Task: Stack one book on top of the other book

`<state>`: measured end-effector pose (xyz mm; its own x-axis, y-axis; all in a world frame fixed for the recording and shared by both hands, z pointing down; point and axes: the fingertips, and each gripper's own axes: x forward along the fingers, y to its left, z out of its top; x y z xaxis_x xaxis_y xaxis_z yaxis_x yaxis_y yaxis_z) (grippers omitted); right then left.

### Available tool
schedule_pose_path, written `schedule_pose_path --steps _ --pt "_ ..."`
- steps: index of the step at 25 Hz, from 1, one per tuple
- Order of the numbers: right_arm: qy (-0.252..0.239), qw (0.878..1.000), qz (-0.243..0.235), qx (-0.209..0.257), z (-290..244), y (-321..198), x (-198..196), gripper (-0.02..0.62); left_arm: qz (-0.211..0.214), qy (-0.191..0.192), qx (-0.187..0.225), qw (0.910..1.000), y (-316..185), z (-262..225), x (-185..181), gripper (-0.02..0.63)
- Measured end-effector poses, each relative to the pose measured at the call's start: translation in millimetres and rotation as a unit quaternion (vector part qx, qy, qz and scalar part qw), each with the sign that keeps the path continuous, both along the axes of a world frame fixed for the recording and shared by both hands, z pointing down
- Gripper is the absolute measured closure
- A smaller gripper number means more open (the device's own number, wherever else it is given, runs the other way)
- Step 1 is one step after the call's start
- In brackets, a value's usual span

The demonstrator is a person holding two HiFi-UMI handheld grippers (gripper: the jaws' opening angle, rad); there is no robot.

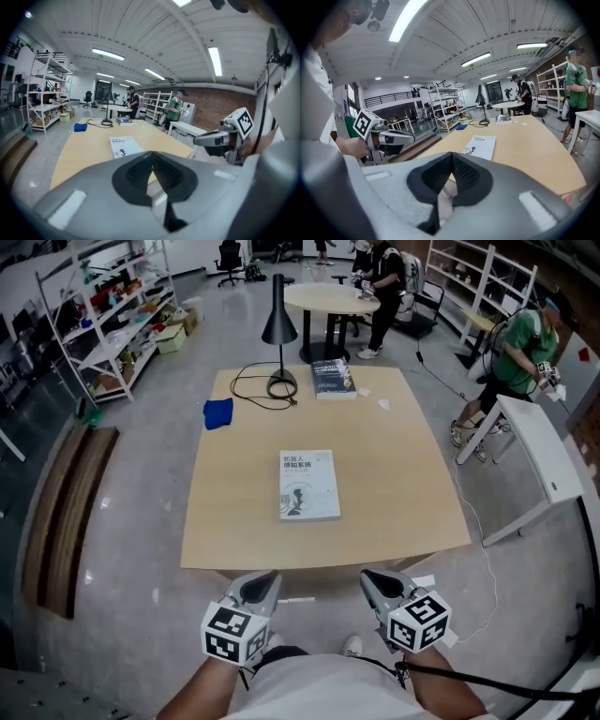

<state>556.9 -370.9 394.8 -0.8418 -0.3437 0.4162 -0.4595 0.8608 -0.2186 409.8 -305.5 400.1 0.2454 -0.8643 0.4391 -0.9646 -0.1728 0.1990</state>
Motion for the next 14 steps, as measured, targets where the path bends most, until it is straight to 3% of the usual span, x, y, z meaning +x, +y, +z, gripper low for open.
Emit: schedule_pose_path --steps 14 --pt "-0.022 1.000 0.011 -0.006 -3.3 -4.7 16.2 0.595 0.004 -0.035 -0.008 0.9993 -2.9 4.7 11.8 0.600"
